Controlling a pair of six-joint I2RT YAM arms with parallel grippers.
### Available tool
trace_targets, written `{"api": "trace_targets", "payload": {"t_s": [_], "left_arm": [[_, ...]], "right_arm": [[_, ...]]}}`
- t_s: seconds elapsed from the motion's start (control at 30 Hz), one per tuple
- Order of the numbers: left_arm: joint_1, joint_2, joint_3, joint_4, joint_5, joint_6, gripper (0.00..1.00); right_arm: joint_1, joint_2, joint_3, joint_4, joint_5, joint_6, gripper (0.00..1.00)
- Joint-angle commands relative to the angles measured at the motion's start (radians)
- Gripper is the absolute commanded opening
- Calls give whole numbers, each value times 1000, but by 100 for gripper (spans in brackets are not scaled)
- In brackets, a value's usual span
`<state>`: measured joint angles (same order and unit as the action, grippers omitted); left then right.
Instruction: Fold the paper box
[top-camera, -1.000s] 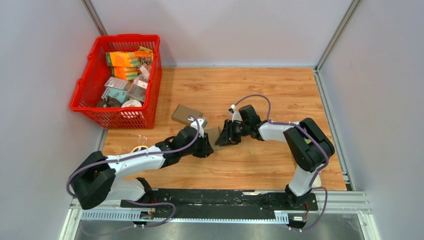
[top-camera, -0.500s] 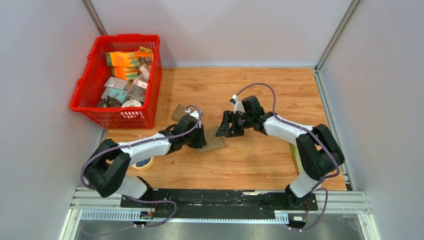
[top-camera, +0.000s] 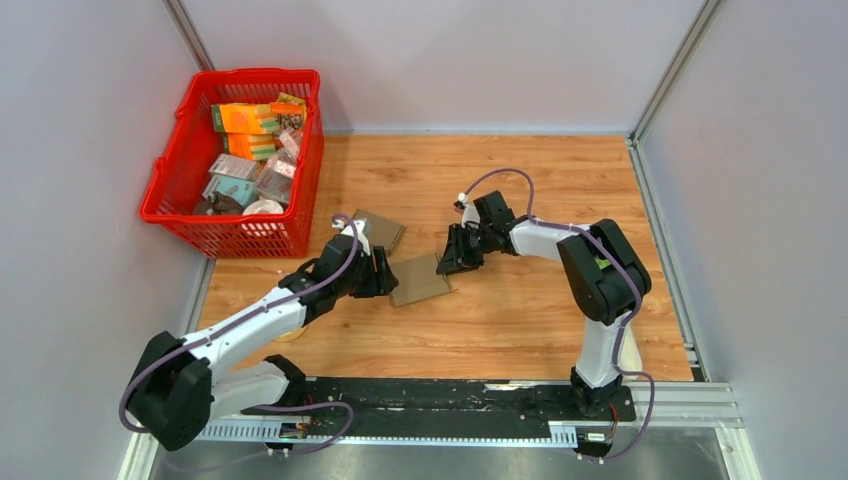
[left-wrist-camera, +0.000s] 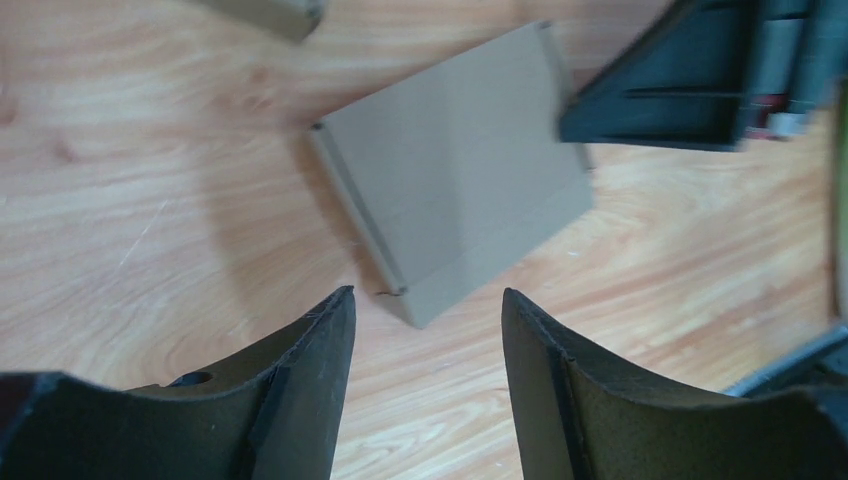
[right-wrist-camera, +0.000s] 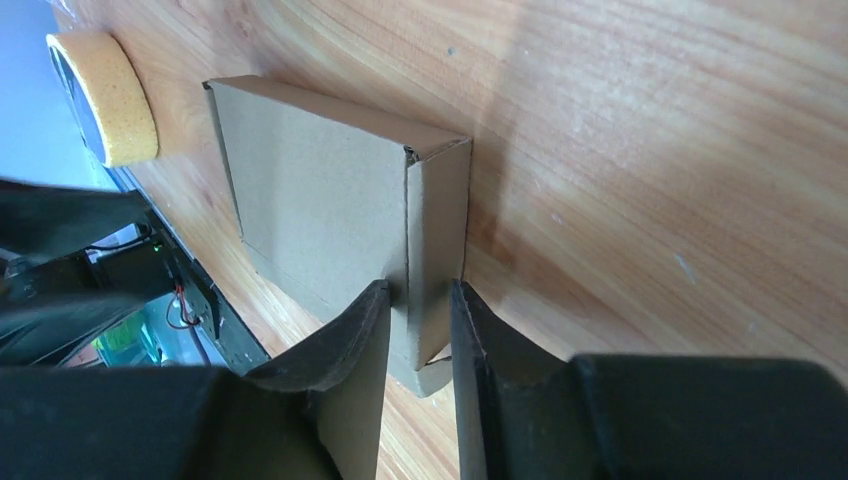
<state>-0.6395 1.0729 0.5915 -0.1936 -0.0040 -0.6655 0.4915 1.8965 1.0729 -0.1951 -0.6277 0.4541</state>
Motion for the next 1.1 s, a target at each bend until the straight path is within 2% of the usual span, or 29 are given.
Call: {"api": "trace_targets", "payload": {"t_s": [0.0, 0.03, 0.27, 0.5, 0.63, 0.73, 0.87, 1.07], "left_arm": [[67, 71, -65, 25, 56, -66, 66], [67, 94, -70, 42, 50, -59, 69], [70, 116, -105, 190, 36, -83, 72], [72, 173, -111, 319, 24, -190, 74], [72, 211, -96, 333, 10, -239, 74], [72, 269, -78, 358, 21, -279, 74], [72, 350, -73, 501, 97, -336, 74], [72, 452, -73, 679, 191, -428, 64]], "right_arm": [[-14, 6, -10, 59, 22, 27, 29], [-25, 9, -28, 69, 17, 44, 27], [-74, 13, -117, 126, -26, 66, 25], [-100, 35, -148, 175, -66, 83, 23], [-132, 41, -175, 230, -85, 106, 22], [-148, 53, -189, 267, -122, 129, 22], [-153, 68, -197, 293, -147, 143, 22], [-153, 50, -195, 298, -142, 152, 22]]}}
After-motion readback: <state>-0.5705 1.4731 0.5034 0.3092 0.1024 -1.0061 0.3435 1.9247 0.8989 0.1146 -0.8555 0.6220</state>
